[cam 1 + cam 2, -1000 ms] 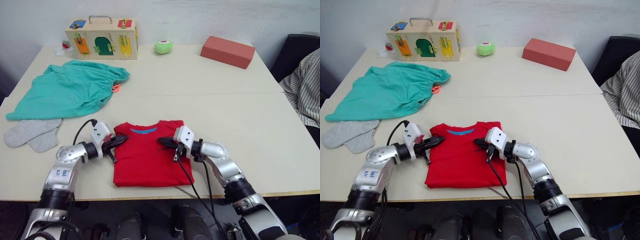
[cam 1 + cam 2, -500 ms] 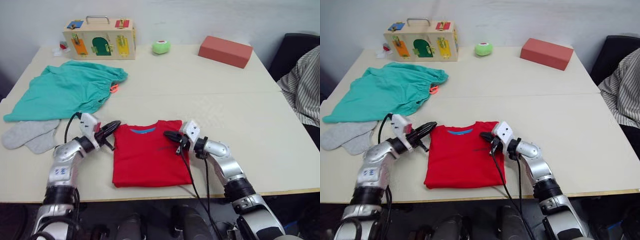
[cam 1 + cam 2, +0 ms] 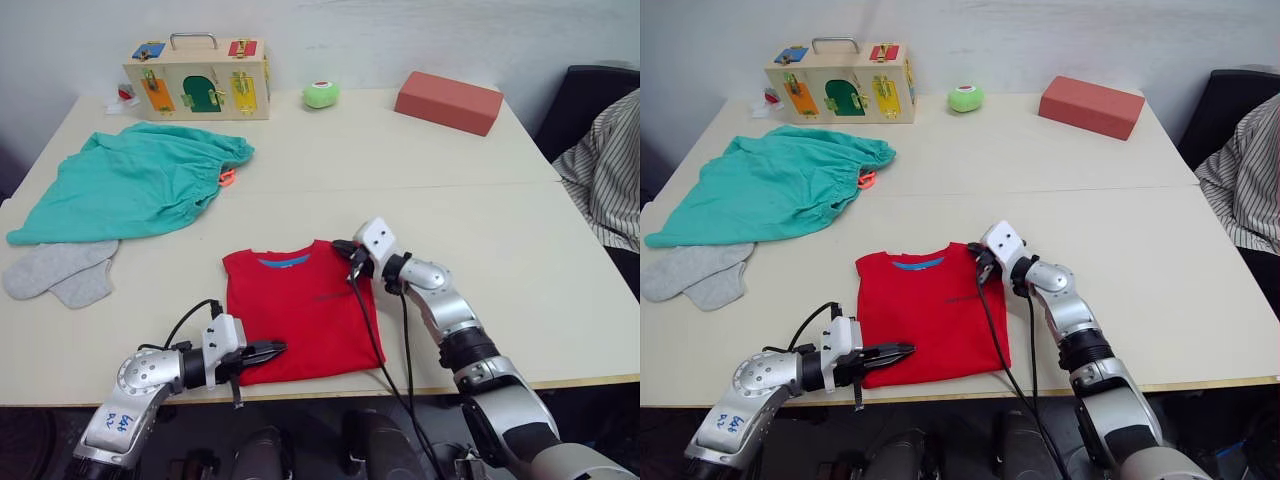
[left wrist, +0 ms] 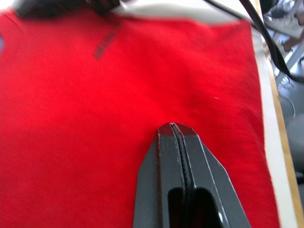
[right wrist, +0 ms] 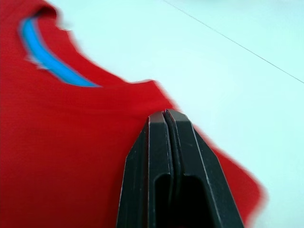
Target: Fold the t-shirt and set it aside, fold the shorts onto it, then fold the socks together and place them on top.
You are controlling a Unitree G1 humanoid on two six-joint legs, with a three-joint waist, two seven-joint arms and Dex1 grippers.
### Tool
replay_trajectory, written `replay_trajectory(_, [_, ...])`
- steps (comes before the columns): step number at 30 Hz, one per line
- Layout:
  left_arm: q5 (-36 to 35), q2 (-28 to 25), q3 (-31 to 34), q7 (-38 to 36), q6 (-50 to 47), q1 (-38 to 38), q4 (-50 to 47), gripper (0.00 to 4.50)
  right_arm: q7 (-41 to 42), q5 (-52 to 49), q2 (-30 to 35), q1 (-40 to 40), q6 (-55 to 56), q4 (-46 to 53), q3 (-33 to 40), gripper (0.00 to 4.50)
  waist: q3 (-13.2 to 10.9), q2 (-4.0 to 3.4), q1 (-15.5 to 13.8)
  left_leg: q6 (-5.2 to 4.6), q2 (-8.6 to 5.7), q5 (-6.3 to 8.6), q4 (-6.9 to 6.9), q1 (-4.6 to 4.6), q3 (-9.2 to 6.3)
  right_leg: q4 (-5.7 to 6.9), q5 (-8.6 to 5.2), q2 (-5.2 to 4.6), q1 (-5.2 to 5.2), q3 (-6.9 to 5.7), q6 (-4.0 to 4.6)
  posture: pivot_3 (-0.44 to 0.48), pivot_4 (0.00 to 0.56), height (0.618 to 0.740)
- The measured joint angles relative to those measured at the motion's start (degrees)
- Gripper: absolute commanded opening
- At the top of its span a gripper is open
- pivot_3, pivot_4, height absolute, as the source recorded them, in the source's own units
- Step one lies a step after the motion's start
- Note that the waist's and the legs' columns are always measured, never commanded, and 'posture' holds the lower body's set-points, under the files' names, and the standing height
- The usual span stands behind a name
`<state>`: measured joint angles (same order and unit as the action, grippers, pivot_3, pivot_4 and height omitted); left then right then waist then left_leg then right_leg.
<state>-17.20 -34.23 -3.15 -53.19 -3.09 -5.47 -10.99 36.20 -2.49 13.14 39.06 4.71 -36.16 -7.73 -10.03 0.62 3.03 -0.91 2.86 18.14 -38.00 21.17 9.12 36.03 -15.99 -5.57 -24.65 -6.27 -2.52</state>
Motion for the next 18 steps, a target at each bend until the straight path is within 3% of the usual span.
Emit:
replay_trajectory(8, [-0.1,-0.1,1.9,-0.3,6.5,-2.3,2.0,0.00,2.4,-6.8,3.1,-0.1,2.2,-5.2,9.4,0.04,0.0,-0.07,0.1,-0.06,0.01,0.03,0.04,-0.01,0.00,-0.03,0.00,-0.01,0.01,0.00,0.00,0.000,0.150,0.740])
replay_trajectory(13, [-2.6,-0.7,3.1,-0.3,2.5,0.8,-0.6,0.00,14.9,-15.2,5.7,-8.6,-3.7,14.1,8.6,0.04,-0.1,-0.24,0.0,-0.14,0.04,0.06,0.10,0.03,-0.05,-0.04,0.00,0.01,-0.01,-0.04,0.00,0.000,0.150,0.740])
replay_trajectory(18, [-4.0,0.8,3.6,1.9,-1.1,7.6,-0.4,0.00,22.4,-15.6,8.7,-21.4,-7.5,34.5,-1.7,0.04,-0.1,-0.20,-0.6,-0.10,0.02,0.10,0.11,0.01,-0.07,-0.11,0.00,0.03,0.04,-0.10,0.00,0.000,0.150,0.740])
